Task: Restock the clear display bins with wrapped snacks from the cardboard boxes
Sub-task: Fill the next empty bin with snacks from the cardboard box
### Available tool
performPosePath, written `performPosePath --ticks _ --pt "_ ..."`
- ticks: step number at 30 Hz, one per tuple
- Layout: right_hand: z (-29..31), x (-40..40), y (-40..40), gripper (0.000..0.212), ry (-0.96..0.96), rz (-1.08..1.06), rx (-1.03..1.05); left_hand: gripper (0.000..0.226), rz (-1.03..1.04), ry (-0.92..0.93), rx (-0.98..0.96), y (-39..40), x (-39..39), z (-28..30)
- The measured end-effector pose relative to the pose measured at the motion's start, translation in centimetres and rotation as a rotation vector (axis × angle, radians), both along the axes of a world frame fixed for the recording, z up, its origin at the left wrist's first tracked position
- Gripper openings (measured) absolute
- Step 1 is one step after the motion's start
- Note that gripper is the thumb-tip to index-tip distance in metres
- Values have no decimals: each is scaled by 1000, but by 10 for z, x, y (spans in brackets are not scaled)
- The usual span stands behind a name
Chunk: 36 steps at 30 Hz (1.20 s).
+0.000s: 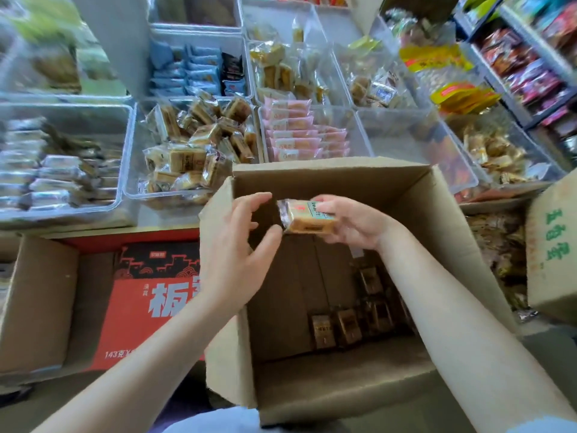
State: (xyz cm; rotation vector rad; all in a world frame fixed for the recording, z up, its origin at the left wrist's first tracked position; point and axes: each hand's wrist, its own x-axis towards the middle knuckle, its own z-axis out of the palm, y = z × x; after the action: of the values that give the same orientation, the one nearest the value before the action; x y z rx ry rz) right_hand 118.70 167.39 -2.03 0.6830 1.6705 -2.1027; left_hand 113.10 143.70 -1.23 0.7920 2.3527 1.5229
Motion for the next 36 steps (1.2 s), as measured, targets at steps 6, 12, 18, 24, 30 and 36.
performPosePath --ticks 6,12,18,24,30,36 --pt "57 -40 -80 54 208 -44 107 47 -5 -635 329 -30 -58 32" --pt "56 -121 -167 34 220 26 353 29 32 -669 306 -112 -146 23" --pt "23 -225 -252 22 197 59 603 27 123 -559 163 -206 -241 -20" --pt "-9 -324 -295 22 140 63 911 39 242 -57 -329 -279 -345 -94" --pt "-43 -406 -300 16 133 191 1146 68 14 86 -750 -301 -399 -144" --pt "-96 -477 -316 25 135 359 1269 70 -1 138 -799 -302 -406 -151"
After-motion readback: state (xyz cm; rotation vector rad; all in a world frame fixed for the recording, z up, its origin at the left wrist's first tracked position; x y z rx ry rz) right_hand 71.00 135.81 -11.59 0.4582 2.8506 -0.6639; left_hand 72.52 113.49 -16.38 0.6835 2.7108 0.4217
